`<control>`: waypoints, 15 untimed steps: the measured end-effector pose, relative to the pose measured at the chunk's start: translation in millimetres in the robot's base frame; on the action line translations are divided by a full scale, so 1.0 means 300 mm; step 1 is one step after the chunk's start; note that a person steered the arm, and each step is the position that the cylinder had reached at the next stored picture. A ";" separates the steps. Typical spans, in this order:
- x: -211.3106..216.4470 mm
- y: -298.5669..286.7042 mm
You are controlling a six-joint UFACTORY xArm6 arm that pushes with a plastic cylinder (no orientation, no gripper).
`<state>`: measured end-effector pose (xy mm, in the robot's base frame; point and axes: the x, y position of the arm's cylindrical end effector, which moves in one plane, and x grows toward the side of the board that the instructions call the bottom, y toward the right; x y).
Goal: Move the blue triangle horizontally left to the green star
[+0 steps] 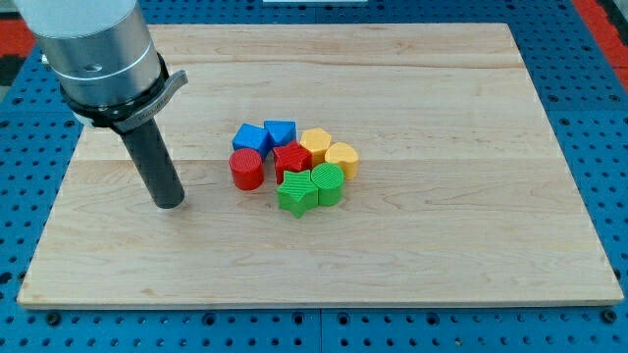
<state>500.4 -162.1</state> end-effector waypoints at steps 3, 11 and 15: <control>-0.030 0.155; 0.003 0.243; 0.027 0.546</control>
<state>508.6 1.7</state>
